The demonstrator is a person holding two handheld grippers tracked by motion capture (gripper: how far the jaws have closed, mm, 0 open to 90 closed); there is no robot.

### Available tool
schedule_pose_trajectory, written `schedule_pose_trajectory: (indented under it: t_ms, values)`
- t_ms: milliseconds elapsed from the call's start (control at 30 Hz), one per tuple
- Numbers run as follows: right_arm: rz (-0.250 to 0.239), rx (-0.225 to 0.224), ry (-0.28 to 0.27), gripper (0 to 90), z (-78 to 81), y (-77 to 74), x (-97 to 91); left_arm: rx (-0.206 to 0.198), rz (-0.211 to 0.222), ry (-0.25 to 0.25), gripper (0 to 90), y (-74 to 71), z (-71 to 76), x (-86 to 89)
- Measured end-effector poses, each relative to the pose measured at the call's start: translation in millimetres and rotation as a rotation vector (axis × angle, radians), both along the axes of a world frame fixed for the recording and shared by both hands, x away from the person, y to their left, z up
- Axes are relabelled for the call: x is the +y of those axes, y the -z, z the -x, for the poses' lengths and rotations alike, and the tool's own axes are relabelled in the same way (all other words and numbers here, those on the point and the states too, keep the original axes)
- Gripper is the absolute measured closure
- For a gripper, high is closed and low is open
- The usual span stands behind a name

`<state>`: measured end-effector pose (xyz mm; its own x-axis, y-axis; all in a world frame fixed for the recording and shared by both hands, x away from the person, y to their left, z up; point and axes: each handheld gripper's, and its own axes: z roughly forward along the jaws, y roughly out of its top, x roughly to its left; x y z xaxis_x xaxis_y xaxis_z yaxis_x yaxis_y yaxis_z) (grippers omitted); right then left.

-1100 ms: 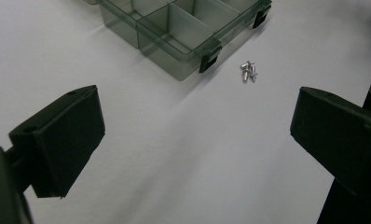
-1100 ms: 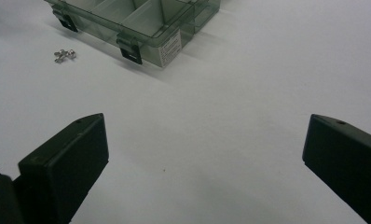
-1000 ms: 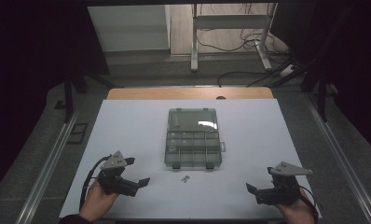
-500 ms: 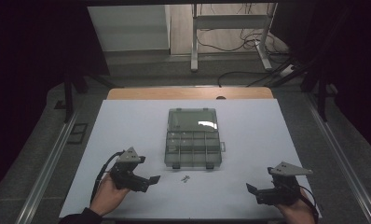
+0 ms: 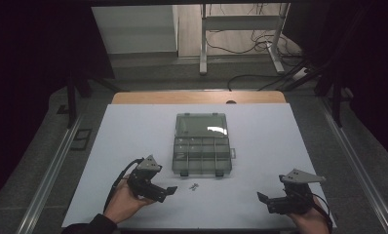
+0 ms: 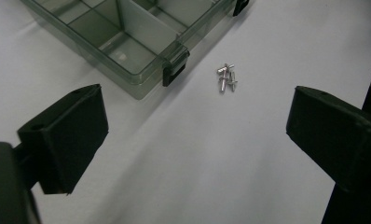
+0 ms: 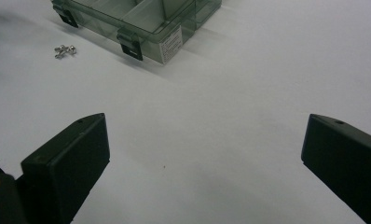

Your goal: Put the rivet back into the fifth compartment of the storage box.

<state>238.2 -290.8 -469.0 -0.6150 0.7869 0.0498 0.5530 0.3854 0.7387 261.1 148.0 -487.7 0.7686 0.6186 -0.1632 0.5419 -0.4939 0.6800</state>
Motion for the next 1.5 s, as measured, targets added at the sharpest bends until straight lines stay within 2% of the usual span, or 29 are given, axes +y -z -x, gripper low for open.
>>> schedule_pose_trajectory:
  t_ms: [300, 500, 867, 1000, 1067, 1200, 1367, 1467, 1500]
  values:
    - [0.003, -0.001, 0.0, 1.1, 0.0, 0.0, -0.1, 0.036, -0.033, 0.056, 17.4, 6.1, -11.9, -17.6]
    - [0.003, -0.002, 0.005, 1.1, 0.4, -0.5, -0.4, 0.041, -0.05, 0.073, 19.0, 7.4, -17.2, -24.9]
    - [0.001, 0.007, 0.001, 0.0, 0.5, -0.8, -0.6, 0.066, -0.097, 0.103, 28.5, 11.4, -26.5, -39.5]
    - [0.001, 0.009, -0.002, 0.0, 0.2, -0.6, -0.8, 0.086, -0.113, 0.124, 34.9, 12.8, -28.8, -45.0]
    - [0.002, 0.013, -0.004, 0.0, 0.0, -0.6, -0.9, 0.095, -0.11, 0.127, 40.9, 14.3, -29.1, -49.1]
    - [0.001, 0.015, -0.005, 0.0, -0.2, -0.4, -0.7, 0.096, -0.138, 0.146, 45.4, 17.6, -29.4, -57.7]
    - [0.002, 0.023, -0.008, 0.0, -0.4, -0.2, -0.5, 0.098, -0.188, 0.179, 57.2, 21.8, -31.8, -66.9]
    - [0.002, 0.025, -0.008, 0.0, -0.7, -0.1, -0.5, 0.101, -0.185, 0.179, 65.0, 22.9, -32.2, -70.2]
    - [0.001, 0.026, -0.01, 0.0, -0.9, 0.2, -0.4, 0.105, -0.202, 0.197, 67.5, 23.0, -33.9, -72.2]
